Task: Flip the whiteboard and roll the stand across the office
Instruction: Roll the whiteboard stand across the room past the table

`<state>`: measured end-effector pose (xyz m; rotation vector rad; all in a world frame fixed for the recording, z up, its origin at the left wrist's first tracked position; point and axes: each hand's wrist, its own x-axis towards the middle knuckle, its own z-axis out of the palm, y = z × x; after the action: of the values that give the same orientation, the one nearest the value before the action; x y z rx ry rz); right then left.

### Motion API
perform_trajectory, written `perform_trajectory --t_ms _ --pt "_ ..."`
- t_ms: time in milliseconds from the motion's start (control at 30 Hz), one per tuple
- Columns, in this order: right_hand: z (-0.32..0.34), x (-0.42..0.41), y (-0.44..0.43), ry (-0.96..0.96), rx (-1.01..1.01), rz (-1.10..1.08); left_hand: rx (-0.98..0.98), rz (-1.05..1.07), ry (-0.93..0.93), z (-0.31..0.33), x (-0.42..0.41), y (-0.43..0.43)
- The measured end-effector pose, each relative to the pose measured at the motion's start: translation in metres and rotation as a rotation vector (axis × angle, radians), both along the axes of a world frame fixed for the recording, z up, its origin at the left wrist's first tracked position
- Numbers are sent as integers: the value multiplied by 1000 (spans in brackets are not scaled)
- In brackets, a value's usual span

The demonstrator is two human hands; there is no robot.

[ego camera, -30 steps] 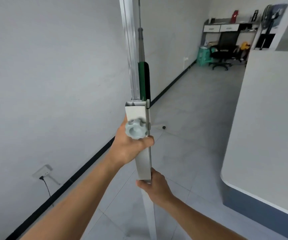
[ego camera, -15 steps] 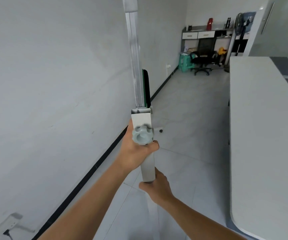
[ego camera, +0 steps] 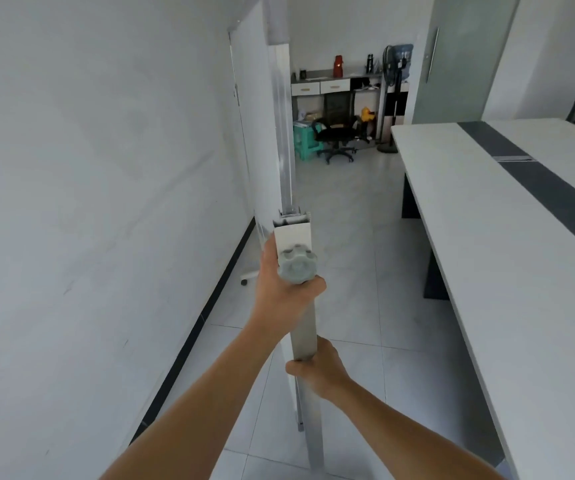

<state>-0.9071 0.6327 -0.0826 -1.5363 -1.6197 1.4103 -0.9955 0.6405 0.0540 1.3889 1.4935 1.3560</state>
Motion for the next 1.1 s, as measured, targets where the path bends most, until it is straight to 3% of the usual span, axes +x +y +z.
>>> perform_trajectory --t_ms 700,1100 --pt "-18 -78 378 22 66 -31 -60 -21 0 5 -70 372" --pt "-14 -96 609 45 67 -172 -13 -150 -14 -2 -91 620"
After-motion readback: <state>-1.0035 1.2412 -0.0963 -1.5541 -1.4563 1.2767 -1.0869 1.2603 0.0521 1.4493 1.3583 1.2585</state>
